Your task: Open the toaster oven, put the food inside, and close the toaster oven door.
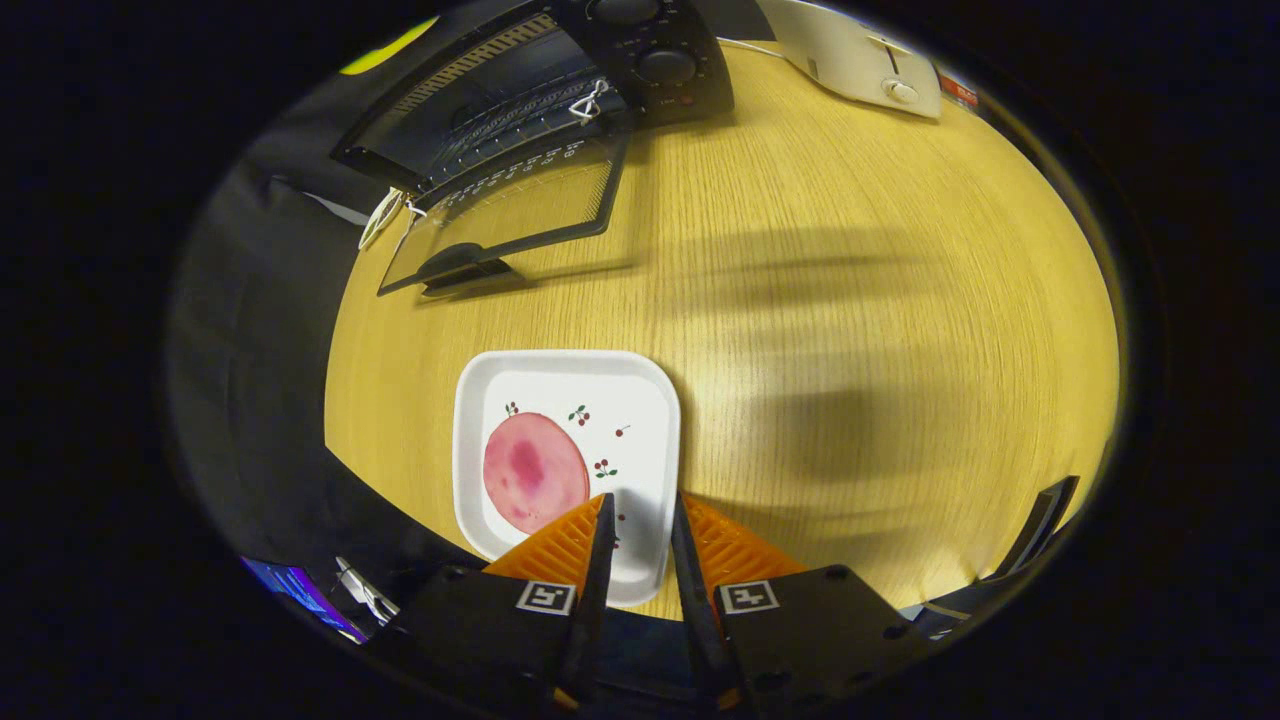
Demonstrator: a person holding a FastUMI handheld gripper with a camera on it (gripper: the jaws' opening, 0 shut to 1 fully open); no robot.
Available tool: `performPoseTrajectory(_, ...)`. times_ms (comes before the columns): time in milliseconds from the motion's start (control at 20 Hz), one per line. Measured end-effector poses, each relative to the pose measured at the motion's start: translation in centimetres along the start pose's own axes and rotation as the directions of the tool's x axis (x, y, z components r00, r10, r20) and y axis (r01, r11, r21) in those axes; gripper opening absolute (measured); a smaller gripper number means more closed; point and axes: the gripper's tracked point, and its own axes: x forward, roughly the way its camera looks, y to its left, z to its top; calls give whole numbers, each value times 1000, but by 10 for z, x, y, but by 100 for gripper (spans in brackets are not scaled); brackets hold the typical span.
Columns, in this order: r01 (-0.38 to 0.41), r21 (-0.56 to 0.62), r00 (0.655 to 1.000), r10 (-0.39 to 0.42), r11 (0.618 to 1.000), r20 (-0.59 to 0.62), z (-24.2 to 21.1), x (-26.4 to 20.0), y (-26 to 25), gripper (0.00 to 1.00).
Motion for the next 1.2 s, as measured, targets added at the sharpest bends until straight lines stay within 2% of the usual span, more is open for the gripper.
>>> performPoseTrajectory(50, 3, 1, 1000, -3, 1000, -5, 0, 2, -2, 38)
performPoseTrajectory(150, 20, 46, 1000, -20, 999, 6, 1, 0, -11, 16)
performPoseTrajectory(200, -15, 91, 1000, 15, 996, -1, 1, -3, -9, 5)
performPoseTrajectory(300, -78, 129, 997, 76, 989, 14, -2, 0, -8, 4)
performPoseTrajectory(550, -165, 148, 985, 155, 975, 80, 0, -11, 2, 2)
performPoseTrajectory(850, -211, 138, 969, 189, 968, 157, -6, -25, 26, 2)
performPoseTrajectory(1000, -262, 177, 953, 225, 949, 205, -8, -32, 48, 2)
performPoseTrajectory(1200, -311, 251, 927, 233, 917, 294, -7, -42, 75, 2)
